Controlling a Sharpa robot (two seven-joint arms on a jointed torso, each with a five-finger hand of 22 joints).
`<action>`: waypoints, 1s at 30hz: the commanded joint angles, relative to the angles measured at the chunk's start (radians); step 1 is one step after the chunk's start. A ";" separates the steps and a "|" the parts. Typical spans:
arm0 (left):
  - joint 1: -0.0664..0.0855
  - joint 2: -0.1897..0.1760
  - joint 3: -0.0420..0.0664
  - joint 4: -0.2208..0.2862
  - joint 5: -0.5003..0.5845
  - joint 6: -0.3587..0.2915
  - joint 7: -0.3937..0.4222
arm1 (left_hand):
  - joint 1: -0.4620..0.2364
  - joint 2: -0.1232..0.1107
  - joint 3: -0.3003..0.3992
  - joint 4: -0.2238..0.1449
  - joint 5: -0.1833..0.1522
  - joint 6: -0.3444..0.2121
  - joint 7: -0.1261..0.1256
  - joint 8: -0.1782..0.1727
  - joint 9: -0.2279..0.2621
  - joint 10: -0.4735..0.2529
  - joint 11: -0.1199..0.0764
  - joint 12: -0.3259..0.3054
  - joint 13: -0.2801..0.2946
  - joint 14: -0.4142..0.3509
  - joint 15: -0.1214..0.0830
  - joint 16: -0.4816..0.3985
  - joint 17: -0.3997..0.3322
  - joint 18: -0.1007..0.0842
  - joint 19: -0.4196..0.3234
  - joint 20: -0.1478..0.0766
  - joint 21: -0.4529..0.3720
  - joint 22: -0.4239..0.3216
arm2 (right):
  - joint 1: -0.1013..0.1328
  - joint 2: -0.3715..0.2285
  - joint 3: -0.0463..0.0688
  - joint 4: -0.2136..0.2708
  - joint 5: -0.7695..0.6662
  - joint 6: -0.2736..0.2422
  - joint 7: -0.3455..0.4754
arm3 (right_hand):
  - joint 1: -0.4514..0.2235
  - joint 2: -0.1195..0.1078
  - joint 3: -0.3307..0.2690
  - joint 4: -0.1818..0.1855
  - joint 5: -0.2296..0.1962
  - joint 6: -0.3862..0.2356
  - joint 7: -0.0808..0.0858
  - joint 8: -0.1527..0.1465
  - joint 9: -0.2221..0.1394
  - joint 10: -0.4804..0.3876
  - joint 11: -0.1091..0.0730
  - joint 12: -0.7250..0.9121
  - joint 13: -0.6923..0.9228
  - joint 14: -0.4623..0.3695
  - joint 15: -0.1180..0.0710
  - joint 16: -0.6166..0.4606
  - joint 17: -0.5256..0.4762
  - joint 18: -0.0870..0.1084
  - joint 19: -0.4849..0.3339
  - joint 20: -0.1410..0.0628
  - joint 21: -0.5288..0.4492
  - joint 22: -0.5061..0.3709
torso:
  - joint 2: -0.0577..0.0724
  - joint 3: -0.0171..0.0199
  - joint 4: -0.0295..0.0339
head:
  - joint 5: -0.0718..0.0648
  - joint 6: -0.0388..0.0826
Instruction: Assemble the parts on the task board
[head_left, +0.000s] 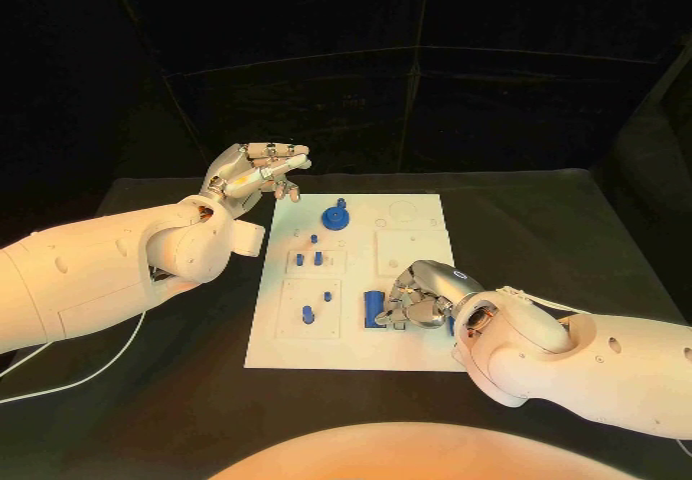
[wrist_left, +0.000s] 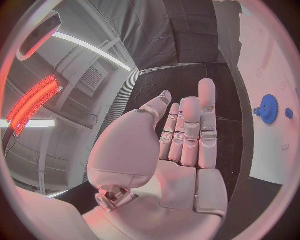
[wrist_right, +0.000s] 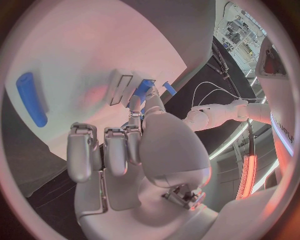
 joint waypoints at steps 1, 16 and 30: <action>0.001 0.000 0.001 0.002 0.005 0.009 0.009 | 0.007 0.001 -0.005 -0.001 0.000 -0.002 0.002 0.007 -0.002 -0.007 0.000 0.005 -0.002 -0.008 0.001 -0.005 -0.001 0.013 -0.005 0.002 -0.003 -0.001 | 0.001 0.000 0.000 0.000 -0.010 -0.004 0.006 | -0.008 0.008 0.000 0.003 0.004 -0.003 0.002 -0.005 0.001 0.050 -0.002 -0.004 0.152 0.083 0.001 -0.003 0.144 -0.016 0.021 -0.003 -0.006 0.154 | 0.001 0.0000 -0.0004 | 0.001 0.001; 0.002 -0.006 0.001 0.004 0.005 0.005 0.010 | 0.009 0.002 -0.006 -0.001 0.000 -0.002 0.002 0.007 -0.002 -0.007 0.000 0.006 -0.002 -0.008 0.001 -0.004 -0.001 0.013 -0.005 0.002 -0.004 -0.002 | 0.007 -0.204 0.000 0.093 0.187 0.014 0.295 | -0.036 0.016 -0.037 0.021 0.118 -0.120 0.072 -0.140 -0.045 0.003 0.057 -0.088 0.097 0.072 0.049 -0.030 0.095 -0.003 -0.020 0.037 -0.043 0.105 | -0.003 -0.0029 -0.0025 | -0.015 0.005; 0.001 -0.007 0.001 0.006 0.005 -0.001 0.016 | 0.009 0.002 -0.006 -0.001 0.000 -0.002 0.002 0.007 -0.002 -0.007 0.000 0.006 -0.002 -0.008 0.001 -0.004 -0.001 0.013 -0.005 0.002 -0.004 -0.002 | 0.009 -0.344 -0.001 0.105 0.043 0.120 0.141 | -0.065 0.015 -0.092 0.057 0.173 -0.055 0.063 -0.185 -0.061 -0.056 0.051 -0.229 -0.005 0.048 0.047 -0.099 -0.015 0.019 -0.083 0.042 -0.107 0.024 | -0.012 -0.0107 -0.0226 | -0.040 0.017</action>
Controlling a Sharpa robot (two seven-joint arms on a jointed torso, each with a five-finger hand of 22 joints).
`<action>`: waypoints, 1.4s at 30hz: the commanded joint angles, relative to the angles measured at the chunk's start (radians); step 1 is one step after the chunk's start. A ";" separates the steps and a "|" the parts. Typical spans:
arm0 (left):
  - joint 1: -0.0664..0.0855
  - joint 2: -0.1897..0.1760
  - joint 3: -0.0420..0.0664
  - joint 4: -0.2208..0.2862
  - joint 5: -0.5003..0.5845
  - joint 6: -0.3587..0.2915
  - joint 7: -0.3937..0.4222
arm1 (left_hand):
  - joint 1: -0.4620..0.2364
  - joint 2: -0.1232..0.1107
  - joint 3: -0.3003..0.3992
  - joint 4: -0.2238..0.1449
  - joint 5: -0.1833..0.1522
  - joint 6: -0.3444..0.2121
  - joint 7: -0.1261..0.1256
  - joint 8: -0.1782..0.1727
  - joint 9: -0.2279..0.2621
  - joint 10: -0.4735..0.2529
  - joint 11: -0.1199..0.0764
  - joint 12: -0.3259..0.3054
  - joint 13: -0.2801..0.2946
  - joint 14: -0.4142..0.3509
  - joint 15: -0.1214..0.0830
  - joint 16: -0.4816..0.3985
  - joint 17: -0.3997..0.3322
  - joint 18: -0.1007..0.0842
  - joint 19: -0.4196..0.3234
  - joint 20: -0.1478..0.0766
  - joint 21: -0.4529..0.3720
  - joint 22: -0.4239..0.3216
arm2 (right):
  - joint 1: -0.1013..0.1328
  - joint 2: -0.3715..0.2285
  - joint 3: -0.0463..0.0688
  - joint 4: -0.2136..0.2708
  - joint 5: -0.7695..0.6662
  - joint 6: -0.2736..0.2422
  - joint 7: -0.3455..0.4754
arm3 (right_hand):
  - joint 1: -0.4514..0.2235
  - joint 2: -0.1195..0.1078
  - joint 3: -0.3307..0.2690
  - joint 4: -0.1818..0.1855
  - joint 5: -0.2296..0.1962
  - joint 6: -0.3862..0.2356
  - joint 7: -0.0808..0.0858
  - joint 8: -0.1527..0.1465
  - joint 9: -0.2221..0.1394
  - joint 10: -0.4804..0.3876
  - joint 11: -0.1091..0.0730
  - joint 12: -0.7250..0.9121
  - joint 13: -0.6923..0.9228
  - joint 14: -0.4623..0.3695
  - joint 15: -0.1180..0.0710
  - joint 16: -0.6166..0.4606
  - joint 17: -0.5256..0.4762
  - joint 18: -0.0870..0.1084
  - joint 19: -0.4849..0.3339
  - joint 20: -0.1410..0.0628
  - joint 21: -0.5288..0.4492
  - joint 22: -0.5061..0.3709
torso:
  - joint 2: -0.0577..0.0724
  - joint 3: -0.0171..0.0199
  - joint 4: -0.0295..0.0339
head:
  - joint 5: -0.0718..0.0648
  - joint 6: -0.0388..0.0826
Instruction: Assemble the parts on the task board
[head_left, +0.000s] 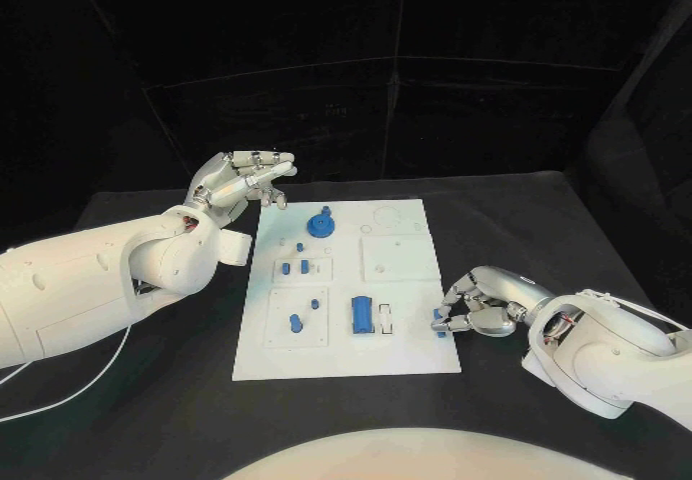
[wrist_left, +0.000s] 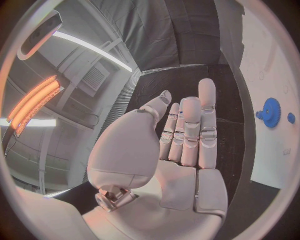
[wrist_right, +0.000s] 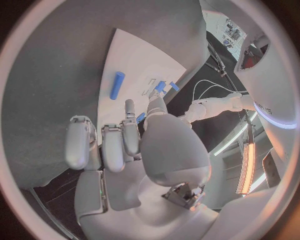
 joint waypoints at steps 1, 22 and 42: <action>0.001 0.001 0.001 0.000 0.004 0.001 0.014 | 0.009 0.002 -0.006 -0.001 0.000 -0.002 0.002 0.004 -0.001 -0.007 0.000 0.007 -0.001 -0.007 0.001 -0.003 0.001 0.014 -0.005 0.002 -0.004 -0.001 | 0.000 -0.010 0.000 0.000 -0.079 0.036 -0.094 | -0.018 -0.006 -0.009 0.007 0.010 0.011 0.000 -0.002 0.004 -0.002 -0.001 -0.062 -0.010 0.051 -0.002 -0.002 0.001 0.018 -0.002 -0.002 -0.002 0.026 | -0.004 -0.0021 -0.0065 | -0.007 0.002; 0.001 0.002 -0.004 -0.003 0.004 0.004 0.012 | 0.009 0.003 -0.007 -0.001 0.000 -0.001 0.002 0.005 -0.001 -0.007 0.000 0.009 -0.001 -0.007 0.001 -0.003 0.001 0.014 -0.004 0.002 -0.005 -0.002 | -0.004 0.046 -0.001 -0.055 -0.122 0.030 -0.191 | -0.014 -0.004 -0.022 0.041 0.044 0.018 -0.007 -0.006 0.021 0.024 -0.009 -0.025 0.015 0.064 -0.010 0.022 0.045 0.010 0.025 -0.010 0.016 0.053 | -0.004 -0.0013 -0.0071 | -0.008 -0.009; 0.001 0.000 -0.006 -0.003 0.004 0.004 0.008 | 0.008 0.002 -0.008 -0.001 0.000 -0.003 0.002 0.005 -0.002 -0.008 0.000 0.010 -0.001 -0.007 0.001 -0.002 0.001 0.014 -0.004 0.002 -0.005 -0.002 | -0.012 0.094 -0.001 -0.081 -0.164 0.092 -0.203 | 0.076 -0.001 -0.008 -0.005 0.042 0.033 -0.012 -0.010 0.034 0.034 -0.013 0.000 0.034 0.071 -0.013 0.041 0.080 0.005 0.040 -0.013 0.029 0.073 | -0.006 -0.0022 -0.0076 | -0.004 -0.019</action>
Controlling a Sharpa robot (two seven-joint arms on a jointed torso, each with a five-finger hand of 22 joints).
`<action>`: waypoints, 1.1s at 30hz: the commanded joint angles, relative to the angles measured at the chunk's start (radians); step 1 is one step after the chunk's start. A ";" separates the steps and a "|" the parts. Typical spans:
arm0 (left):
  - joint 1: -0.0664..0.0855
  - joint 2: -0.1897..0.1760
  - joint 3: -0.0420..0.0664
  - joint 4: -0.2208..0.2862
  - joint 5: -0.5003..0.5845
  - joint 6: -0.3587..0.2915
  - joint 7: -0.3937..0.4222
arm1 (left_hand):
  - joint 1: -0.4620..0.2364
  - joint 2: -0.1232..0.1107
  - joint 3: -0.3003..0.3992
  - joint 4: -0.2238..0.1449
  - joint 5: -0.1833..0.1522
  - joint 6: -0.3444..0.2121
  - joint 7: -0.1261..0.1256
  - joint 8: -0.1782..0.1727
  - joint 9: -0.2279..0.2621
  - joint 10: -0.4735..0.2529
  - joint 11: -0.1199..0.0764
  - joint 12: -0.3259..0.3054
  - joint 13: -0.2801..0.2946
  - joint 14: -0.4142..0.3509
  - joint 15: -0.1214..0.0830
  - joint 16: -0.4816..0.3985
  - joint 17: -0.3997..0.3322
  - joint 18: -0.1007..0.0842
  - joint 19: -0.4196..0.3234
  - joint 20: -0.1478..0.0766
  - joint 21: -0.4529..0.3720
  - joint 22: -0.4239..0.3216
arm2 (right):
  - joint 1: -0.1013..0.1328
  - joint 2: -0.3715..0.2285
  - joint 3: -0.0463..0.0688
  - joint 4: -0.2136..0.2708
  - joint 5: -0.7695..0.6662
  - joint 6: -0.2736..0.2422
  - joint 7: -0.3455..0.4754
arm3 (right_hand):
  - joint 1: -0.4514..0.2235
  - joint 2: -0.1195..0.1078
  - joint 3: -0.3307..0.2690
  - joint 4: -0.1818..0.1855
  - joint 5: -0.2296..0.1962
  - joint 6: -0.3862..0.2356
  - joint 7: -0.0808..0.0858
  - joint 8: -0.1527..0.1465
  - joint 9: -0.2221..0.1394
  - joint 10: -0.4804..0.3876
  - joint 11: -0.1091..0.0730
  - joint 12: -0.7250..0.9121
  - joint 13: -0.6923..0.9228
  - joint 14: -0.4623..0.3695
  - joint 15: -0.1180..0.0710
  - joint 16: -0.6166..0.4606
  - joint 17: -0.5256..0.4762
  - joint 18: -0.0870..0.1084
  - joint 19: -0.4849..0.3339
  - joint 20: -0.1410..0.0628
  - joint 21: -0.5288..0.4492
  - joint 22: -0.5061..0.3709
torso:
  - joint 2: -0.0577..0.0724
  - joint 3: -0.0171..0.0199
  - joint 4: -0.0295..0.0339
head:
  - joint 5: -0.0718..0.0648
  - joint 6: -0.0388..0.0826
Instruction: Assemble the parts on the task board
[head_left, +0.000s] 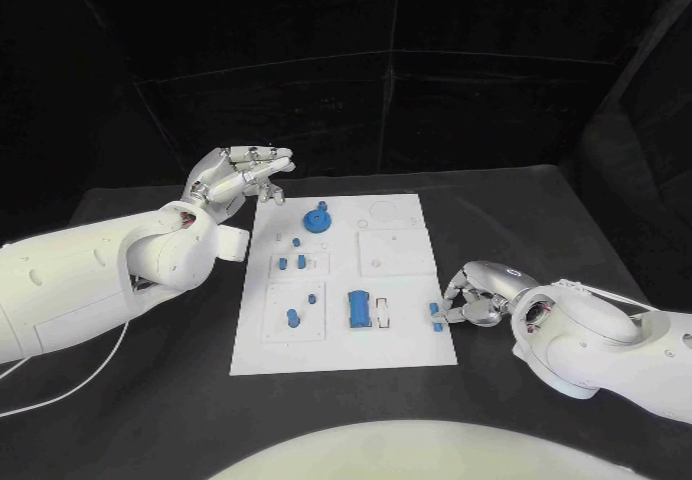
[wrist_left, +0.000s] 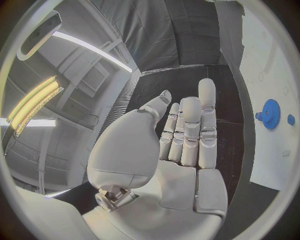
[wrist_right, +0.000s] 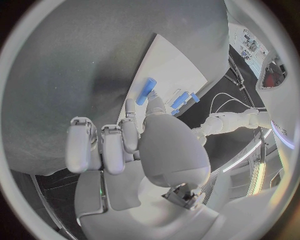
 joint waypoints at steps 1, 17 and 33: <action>0.001 -0.001 0.001 0.001 0.003 0.004 0.008 | 0.008 0.002 -0.006 0.002 -0.001 -0.003 0.002 0.005 -0.002 -0.008 0.000 0.004 -0.001 -0.007 0.001 -0.002 0.000 0.013 -0.004 0.002 -0.005 -0.002 | -0.002 0.007 0.000 -0.001 -0.030 0.038 -0.008 | 0.018 0.006 0.000 -0.011 -0.001 0.009 -0.001 -0.005 0.002 0.016 -0.006 0.007 0.040 0.068 -0.009 0.007 0.067 0.005 0.007 -0.002 0.006 0.073 | 0.000 0.0003 0.0004 | 0.001 0.000; 0.001 -0.006 0.000 0.005 0.003 0.002 0.008 | 0.008 0.002 -0.006 0.002 -0.001 -0.003 0.002 0.005 -0.002 -0.008 0.000 0.004 -0.001 -0.007 0.001 -0.002 0.000 0.013 -0.004 0.002 -0.005 -0.002 | -0.027 0.044 0.000 -0.021 -0.103 0.105 -0.018 | 0.057 0.020 0.015 -0.037 -0.042 0.014 -0.004 -0.011 0.009 0.014 -0.008 0.005 0.041 0.067 -0.012 0.009 0.071 0.005 0.008 -0.005 0.007 0.075 | 0.000 -0.0005 0.0008 | 0.006 -0.004; 0.001 -0.007 0.000 0.006 0.003 0.001 0.007 | 0.009 0.002 -0.007 0.002 0.000 -0.004 0.003 0.005 -0.002 -0.010 0.001 0.005 -0.002 -0.007 0.001 -0.002 -0.002 0.013 -0.004 0.002 -0.006 -0.002 | -0.029 0.051 0.001 0.000 -0.192 0.106 -0.035 | 0.146 0.047 0.134 -0.106 0.061 0.025 -0.006 -0.040 0.004 0.009 -0.013 0.002 0.042 0.069 -0.016 0.015 0.084 0.002 0.017 -0.010 0.015 0.089 | -0.002 0.0004 0.0009 | 0.010 -0.006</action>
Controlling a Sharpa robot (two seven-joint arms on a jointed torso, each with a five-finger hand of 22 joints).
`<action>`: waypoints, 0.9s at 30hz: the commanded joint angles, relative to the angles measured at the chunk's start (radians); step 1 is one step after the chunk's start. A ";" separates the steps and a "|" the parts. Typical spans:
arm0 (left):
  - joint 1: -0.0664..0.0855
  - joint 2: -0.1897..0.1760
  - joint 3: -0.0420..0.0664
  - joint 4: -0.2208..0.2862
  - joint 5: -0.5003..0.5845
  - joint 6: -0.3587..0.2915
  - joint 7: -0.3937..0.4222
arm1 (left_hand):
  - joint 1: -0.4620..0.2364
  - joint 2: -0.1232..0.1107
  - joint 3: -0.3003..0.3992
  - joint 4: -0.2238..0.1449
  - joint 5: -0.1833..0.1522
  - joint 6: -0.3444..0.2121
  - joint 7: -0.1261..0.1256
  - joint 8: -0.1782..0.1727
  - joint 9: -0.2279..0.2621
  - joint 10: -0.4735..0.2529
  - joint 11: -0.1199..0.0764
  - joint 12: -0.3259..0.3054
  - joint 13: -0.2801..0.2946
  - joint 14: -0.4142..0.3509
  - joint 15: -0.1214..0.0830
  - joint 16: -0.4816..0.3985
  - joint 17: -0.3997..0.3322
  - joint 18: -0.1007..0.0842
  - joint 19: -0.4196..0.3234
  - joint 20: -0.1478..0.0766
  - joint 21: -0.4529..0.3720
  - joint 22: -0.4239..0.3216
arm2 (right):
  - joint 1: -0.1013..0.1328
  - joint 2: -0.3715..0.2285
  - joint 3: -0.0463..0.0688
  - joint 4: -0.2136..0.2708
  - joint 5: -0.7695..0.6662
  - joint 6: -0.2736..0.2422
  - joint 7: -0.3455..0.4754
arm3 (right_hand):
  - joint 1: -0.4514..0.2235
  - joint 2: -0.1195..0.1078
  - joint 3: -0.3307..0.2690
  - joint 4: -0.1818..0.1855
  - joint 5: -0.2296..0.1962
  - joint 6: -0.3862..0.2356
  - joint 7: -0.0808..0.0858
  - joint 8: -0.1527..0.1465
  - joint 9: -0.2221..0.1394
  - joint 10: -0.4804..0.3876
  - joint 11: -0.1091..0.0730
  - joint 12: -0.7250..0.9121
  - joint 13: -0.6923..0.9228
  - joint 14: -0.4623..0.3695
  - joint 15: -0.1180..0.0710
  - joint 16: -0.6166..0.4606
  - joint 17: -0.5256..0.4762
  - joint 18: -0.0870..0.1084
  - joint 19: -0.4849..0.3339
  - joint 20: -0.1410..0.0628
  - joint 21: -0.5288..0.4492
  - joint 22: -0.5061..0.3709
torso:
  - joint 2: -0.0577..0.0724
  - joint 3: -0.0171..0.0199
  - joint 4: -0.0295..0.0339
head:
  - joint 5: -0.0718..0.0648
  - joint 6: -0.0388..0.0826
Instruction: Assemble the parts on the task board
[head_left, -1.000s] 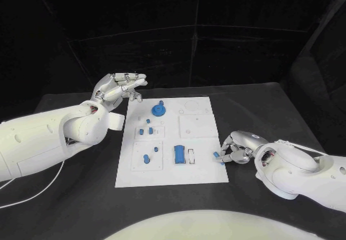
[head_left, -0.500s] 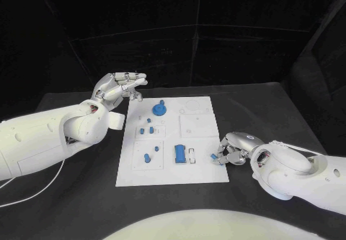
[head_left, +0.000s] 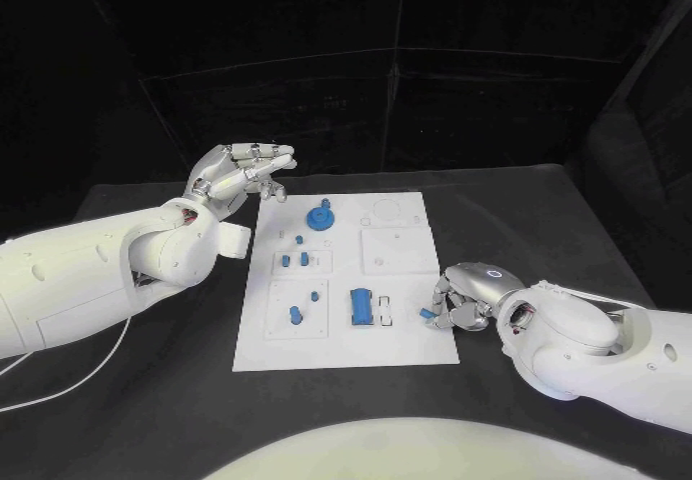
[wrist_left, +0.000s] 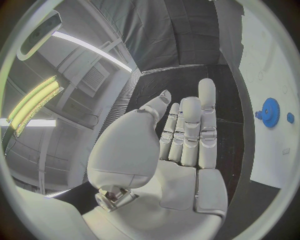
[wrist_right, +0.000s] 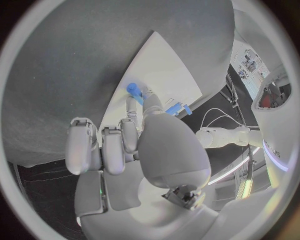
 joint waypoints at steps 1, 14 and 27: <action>0.001 0.000 0.001 0.002 0.003 0.002 0.008 | 0.009 0.002 -0.004 -0.001 0.000 -0.004 0.003 0.005 -0.001 -0.006 -0.003 0.005 -0.001 -0.007 0.001 -0.002 -0.001 0.013 -0.004 0.002 -0.006 -0.001 | -0.008 -0.007 -0.008 0.009 -0.017 0.035 -0.032 | 0.080 0.087 0.021 0.005 0.039 0.009 -0.004 -0.001 -0.032 0.012 -0.014 0.004 0.030 0.070 -0.009 0.008 0.090 0.000 0.011 0.000 0.008 0.094 | -0.001 0.0001 0.0006 | 0.000 0.000; 0.001 0.004 0.001 0.000 0.003 0.002 0.008 | 0.009 0.002 -0.004 -0.001 0.000 -0.004 0.003 0.005 -0.001 -0.006 -0.003 0.005 -0.001 -0.007 0.001 -0.002 -0.001 0.013 -0.004 0.002 -0.006 -0.001 | -0.007 -0.010 -0.007 0.061 0.092 -0.138 -0.029 | 0.006 0.041 0.134 0.041 0.100 0.029 -0.013 -0.017 -0.025 0.045 -0.021 0.063 0.075 0.079 -0.015 0.032 0.130 -0.010 0.043 -0.006 0.041 0.137 | 0.000 -0.0003 0.0020 | 0.006 0.005; 0.001 0.005 0.000 0.003 0.003 0.002 0.009 | 0.009 0.002 -0.004 -0.001 0.000 -0.004 0.003 0.005 -0.001 -0.006 -0.003 0.005 -0.001 -0.007 0.001 -0.002 -0.001 0.013 -0.004 0.002 -0.006 -0.001 | -0.006 0.037 -0.006 0.058 0.191 -0.248 0.000 | -0.044 -0.011 0.226 0.076 0.097 0.040 -0.015 -0.028 -0.019 0.051 -0.022 0.069 0.082 0.080 -0.016 0.036 0.137 -0.013 0.049 -0.006 0.047 0.146 | 0.001 -0.0004 0.0017 | 0.012 0.003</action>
